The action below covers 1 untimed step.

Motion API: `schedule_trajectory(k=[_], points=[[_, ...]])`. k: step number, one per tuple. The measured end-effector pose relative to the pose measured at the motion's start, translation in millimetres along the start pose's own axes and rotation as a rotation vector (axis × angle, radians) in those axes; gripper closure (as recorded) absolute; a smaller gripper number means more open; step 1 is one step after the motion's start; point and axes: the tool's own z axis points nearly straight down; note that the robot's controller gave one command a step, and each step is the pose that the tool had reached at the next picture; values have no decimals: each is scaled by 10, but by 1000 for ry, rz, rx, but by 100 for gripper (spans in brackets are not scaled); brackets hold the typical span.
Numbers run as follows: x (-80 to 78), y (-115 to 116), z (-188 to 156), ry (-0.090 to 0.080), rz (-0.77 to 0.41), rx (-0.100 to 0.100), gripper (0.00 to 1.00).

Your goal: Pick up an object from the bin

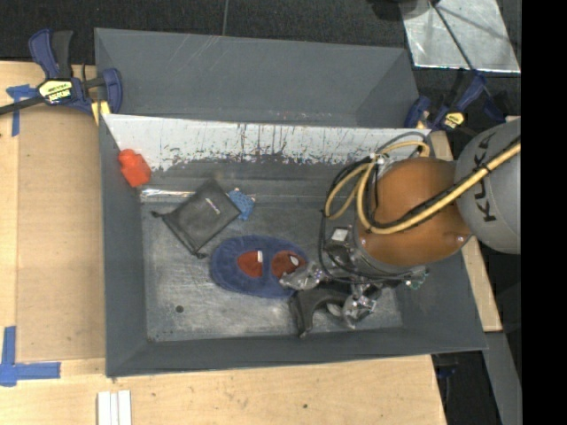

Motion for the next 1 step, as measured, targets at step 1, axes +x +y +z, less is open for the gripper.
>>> schedule_trajectory(k=[1], points=[[-41, -19, -218, 19, -2, 1, 100]])
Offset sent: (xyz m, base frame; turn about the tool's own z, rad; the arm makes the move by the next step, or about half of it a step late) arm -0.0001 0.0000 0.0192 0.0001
